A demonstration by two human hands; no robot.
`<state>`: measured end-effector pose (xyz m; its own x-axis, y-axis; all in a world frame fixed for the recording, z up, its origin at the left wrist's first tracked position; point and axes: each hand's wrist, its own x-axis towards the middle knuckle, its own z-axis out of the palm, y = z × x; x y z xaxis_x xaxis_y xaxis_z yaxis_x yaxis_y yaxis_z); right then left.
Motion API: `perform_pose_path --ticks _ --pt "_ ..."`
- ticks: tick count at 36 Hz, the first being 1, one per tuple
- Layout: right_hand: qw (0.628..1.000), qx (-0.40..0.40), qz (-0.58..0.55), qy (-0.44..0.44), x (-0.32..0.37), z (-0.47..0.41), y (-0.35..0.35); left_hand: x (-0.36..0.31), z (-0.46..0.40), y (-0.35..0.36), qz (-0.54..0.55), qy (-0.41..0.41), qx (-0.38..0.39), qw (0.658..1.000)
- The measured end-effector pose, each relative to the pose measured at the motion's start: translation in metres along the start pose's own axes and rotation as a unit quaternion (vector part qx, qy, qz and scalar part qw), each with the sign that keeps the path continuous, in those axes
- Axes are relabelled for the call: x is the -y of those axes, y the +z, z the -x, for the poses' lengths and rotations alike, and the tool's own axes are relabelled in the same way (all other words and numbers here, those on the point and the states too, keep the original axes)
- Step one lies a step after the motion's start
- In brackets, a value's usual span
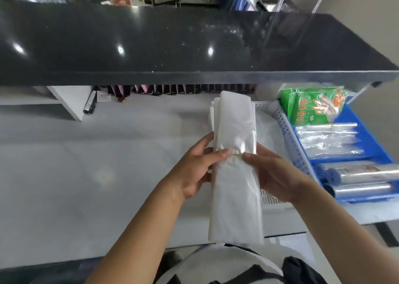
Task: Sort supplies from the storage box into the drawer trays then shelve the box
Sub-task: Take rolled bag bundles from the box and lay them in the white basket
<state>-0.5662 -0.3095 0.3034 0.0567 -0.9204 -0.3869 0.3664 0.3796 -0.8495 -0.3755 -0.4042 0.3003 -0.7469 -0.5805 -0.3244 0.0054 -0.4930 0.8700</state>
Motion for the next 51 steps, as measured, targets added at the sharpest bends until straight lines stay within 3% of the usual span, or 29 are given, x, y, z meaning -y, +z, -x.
perform_pose_path --ticks 11,20,25,30,33,35,38,46,48,51 --pt "0.99 0.085 -0.107 0.047 -0.005 0.003 -0.064 0.012 -0.012 0.046 -0.009 -0.088 0.022 0.996" --pt "0.994 0.033 -0.079 0.069 -0.012 -0.017 -0.098 0.035 -0.004 0.06 -0.031 -0.14 -0.026 0.989" --pt "0.997 0.004 -0.034 0.076 0.002 -0.042 -0.11 0.039 -0.004 0.059 -0.089 -0.083 -0.153 0.981" --pt "0.997 0.028 0.046 0.05 0.015 -0.072 -0.112 0.047 0.004 0.051 -0.032 -0.005 -0.304 0.952" --pt "0.992 -0.039 0.11 0.042 0.008 -0.084 -0.099 0.055 0.003 0.05 -0.099 -0.011 -0.349 0.932" --pt "0.977 -0.086 0.189 0.053 -0.002 -0.084 -0.089 0.059 0.0 0.053 -0.141 -0.056 -0.331 0.932" --pt "0.959 -0.091 0.266 0.046 -0.018 -0.077 -0.08 0.066 -0.005 0.058 -0.135 -0.099 -0.291 0.942" --pt "0.912 -0.1 0.395 0.039 -0.019 -0.076 -0.078 0.079 -0.003 0.06 -0.18 -0.084 -0.283 0.938" --pt "0.877 -0.092 0.47 0.036 -0.01 -0.078 -0.08 0.08 -0.002 0.06 -0.181 -0.079 -0.282 0.939" --pt "0.764 -0.122 0.634 -0.02 0.0 -0.08 -0.08 0.081 -0.002 0.058 -0.176 -0.082 -0.288 0.938"
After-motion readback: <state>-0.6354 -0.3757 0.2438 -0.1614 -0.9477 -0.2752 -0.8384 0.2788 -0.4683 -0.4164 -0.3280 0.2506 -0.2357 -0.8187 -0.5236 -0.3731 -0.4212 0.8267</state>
